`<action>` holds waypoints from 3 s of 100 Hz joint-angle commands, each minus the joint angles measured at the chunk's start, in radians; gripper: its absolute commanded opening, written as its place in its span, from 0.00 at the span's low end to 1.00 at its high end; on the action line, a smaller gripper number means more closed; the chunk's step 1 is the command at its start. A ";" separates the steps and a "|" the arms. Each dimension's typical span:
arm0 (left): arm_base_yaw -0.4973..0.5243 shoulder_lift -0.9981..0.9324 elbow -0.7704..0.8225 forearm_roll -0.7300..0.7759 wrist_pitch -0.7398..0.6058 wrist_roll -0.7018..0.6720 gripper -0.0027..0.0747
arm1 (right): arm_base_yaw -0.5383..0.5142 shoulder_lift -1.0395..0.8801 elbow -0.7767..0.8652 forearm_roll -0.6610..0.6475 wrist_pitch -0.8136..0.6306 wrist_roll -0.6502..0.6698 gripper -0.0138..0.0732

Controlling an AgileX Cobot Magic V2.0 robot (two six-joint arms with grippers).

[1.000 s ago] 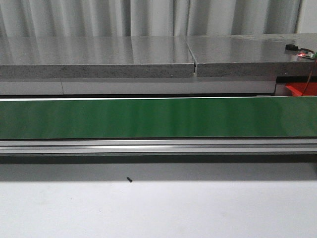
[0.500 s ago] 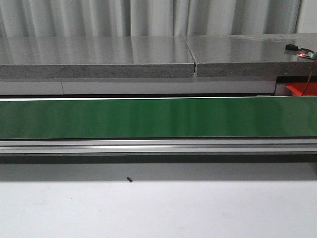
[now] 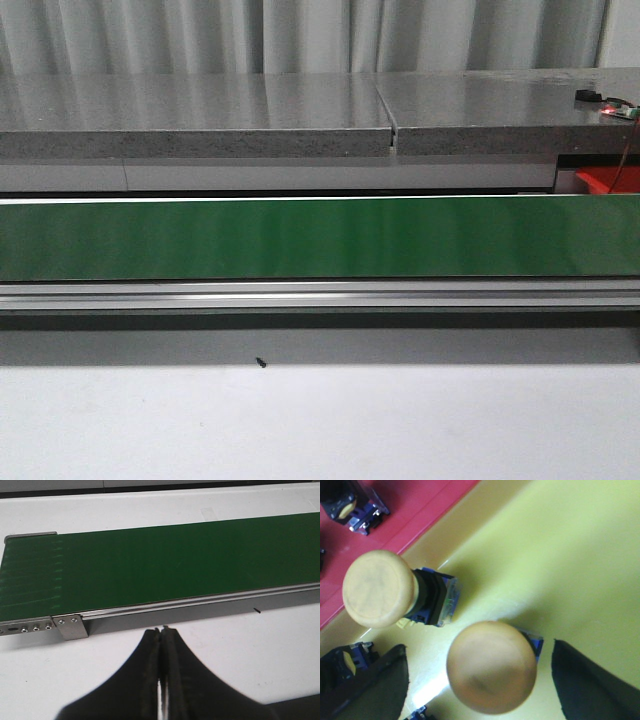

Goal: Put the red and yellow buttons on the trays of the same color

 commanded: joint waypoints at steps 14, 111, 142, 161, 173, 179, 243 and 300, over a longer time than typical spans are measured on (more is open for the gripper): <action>-0.008 0.007 -0.023 -0.019 -0.063 0.000 0.01 | -0.005 -0.073 -0.023 0.005 -0.023 -0.010 0.87; -0.008 0.007 -0.023 -0.021 -0.063 0.000 0.01 | 0.646 -0.330 -0.024 -0.164 -0.049 -0.071 0.08; -0.008 0.007 -0.023 -0.021 -0.063 0.000 0.01 | 0.654 -0.463 -0.024 -0.159 -0.046 -0.071 0.08; -0.008 0.007 -0.023 -0.021 -0.063 0.000 0.01 | 0.654 -0.581 -0.022 -0.159 -0.037 -0.070 0.08; -0.008 0.007 -0.023 -0.021 -0.063 0.000 0.01 | 0.654 -0.637 -0.022 -0.151 -0.029 -0.070 0.08; -0.008 0.007 -0.023 -0.021 -0.063 0.000 0.01 | 0.654 -0.658 -0.022 -0.145 -0.027 -0.070 0.08; -0.008 0.007 -0.023 -0.021 -0.063 0.000 0.01 | 0.654 -1.006 0.314 -0.079 -0.217 -0.070 0.08; -0.008 0.007 -0.023 -0.021 -0.063 0.000 0.01 | 0.654 -1.376 0.594 -0.031 -0.219 -0.065 0.08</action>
